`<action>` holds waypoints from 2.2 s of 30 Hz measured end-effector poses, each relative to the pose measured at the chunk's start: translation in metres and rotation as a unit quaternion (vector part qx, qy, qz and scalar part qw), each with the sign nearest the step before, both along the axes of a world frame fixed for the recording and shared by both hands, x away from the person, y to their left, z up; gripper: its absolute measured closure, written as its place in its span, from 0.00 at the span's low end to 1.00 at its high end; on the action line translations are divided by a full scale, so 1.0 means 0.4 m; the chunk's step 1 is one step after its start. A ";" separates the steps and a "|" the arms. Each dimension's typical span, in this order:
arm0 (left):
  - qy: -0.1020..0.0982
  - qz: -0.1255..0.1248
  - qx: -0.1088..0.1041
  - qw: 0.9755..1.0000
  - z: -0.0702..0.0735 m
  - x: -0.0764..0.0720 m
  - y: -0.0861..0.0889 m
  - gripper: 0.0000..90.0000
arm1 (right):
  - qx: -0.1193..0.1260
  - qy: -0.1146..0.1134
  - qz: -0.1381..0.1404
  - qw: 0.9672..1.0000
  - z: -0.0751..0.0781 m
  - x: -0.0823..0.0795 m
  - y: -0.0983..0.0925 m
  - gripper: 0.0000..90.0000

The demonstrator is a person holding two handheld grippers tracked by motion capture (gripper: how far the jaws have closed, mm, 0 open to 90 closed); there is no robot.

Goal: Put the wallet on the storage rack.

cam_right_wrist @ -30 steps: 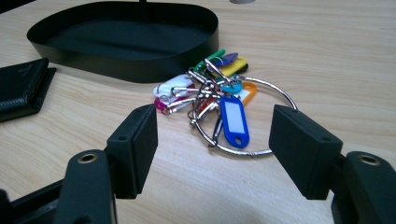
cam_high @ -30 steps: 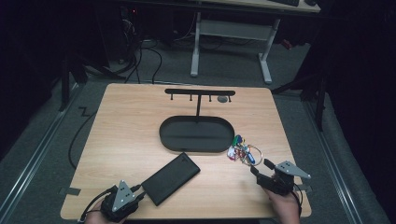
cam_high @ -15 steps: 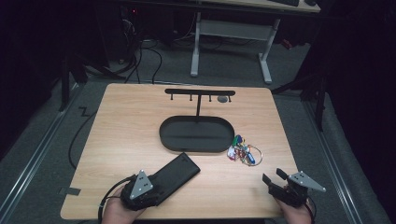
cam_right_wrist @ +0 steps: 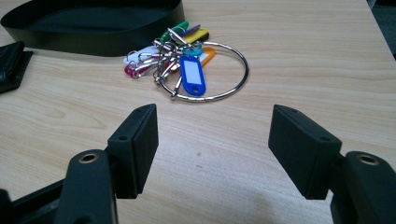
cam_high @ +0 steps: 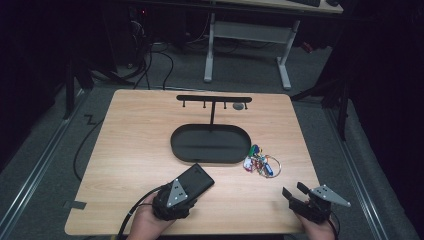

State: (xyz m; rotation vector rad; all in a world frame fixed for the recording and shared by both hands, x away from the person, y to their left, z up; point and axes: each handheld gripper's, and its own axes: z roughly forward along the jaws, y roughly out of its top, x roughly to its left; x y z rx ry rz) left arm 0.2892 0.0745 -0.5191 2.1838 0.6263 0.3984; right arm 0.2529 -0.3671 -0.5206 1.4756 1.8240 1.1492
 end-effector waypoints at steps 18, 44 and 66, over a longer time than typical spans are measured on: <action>-0.158 -0.020 0.140 0.977 -0.036 -0.065 -0.025 0.63 | 0.005 0.002 0.013 1.000 0.001 0.023 0.032 0.37; -0.133 -0.011 0.098 0.986 0.001 -0.055 0.002 0.85 | 0.013 -0.001 0.007 1.000 0.002 0.016 0.016 0.37; -0.102 0.015 0.020 0.994 0.051 -0.046 0.078 0.88 | 0.013 -0.001 0.010 1.000 0.001 0.017 0.013 0.37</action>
